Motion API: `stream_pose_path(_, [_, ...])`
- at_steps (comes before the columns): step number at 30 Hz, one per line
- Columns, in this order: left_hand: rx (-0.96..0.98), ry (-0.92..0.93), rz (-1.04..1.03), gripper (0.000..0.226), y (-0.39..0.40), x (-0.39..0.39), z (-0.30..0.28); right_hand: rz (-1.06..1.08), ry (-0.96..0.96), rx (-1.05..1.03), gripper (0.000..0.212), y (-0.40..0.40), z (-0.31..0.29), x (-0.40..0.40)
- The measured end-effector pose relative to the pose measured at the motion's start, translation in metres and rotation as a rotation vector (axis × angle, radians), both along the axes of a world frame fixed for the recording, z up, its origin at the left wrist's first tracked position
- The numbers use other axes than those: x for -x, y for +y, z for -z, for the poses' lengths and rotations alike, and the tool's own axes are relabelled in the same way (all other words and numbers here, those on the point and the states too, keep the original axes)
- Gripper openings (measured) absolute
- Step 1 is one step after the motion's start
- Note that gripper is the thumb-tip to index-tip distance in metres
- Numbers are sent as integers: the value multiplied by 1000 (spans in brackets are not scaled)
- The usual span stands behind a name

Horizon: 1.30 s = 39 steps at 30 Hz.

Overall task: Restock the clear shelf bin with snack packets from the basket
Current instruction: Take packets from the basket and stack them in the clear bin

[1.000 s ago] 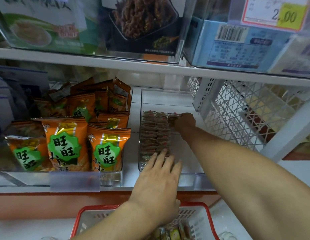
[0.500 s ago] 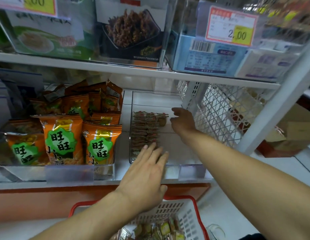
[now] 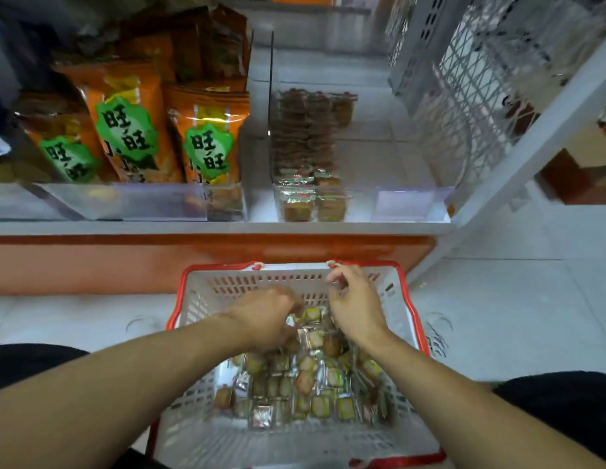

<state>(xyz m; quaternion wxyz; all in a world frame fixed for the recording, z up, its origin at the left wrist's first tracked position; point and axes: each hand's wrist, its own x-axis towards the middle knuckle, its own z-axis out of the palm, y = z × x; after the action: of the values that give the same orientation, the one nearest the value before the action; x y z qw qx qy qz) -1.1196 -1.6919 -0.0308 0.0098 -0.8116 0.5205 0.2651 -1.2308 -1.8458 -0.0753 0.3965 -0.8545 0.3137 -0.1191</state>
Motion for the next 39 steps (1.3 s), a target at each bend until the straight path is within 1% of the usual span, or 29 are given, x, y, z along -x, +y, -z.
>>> stream_pose_path(1, [-99,30,-4,38,7,-1,17,-121,316,12,26,-4,26,12])
stream_pose_path(2, [-180,51,-6,43,15,-2,34,-212,609,49,41,-7,48,25])
stream_pose_path(3, [-250,70,-6,47,22,-4,50,-269,850,109,57,-9,66,36])
stream_pose_path(4, [-311,93,-7,48,28,-5,64,-320,1013,187,69,-9,79,46])
stream_pose_path(6, [-378,142,-27,43,32,-4,86,-437,1157,354,76,-1,97,56])
stream_pose_path(8, [-384,181,-71,40,26,3,104,-525,1225,487,81,10,107,60])
stream_pose_path(10, [-362,181,-102,38,15,12,122,-566,1261,536,86,16,112,60])
stream_pose_path(11, [-342,182,-118,38,9,18,133,-563,1251,542,85,17,114,60])
stream_pose_path(13, [-309,205,-118,49,-2,32,155,-538,1203,513,81,17,116,64])
stream_pose_path(15, [-303,227,-60,65,-8,49,176,-535,1133,486,79,18,118,69])
stream_pose_path(16, [-309,226,-29,68,-10,57,184,-550,1104,477,76,19,121,71])
stream_pose_path(18, [-315,201,-3,62,-13,69,196,-591,1058,473,71,23,129,75])
stream_pose_path(20, [-327,201,-24,54,-13,76,204,-640,1029,478,65,29,136,80])
stream_pose_path(23, [-387,252,-49,53,-9,82,208,-673,1038,544,58,35,138,84])
stream_pose_path(25, [-402,297,-62,61,-7,84,209,-703,1079,596,51,31,138,82])
stream_pose_path(27, [-401,340,-78,65,-7,88,210,-689,1158,528,45,26,140,78])
stream_pose_path(29, [-389,357,-111,59,-8,91,209,-702,1202,466,45,24,141,73])
stream_pose_path(32, [-360,377,-184,57,-7,93,205,-745,1248,476,53,22,144,72])
stream_pose_path(34, [-346,409,-239,50,-7,87,198,-749,1228,459,48,18,144,71])
stream_pose_path(36, [-340,441,-285,37,-8,75,189,-782,1206,470,44,16,134,66])
stream_pose_path(37, [-335,460,-323,32,-7,68,183,-774,1189,493,45,16,128,64])
stream_pose_path(39, [-301,532,-456,31,-6,55,172,-746,1156,491,48,15,108,53])
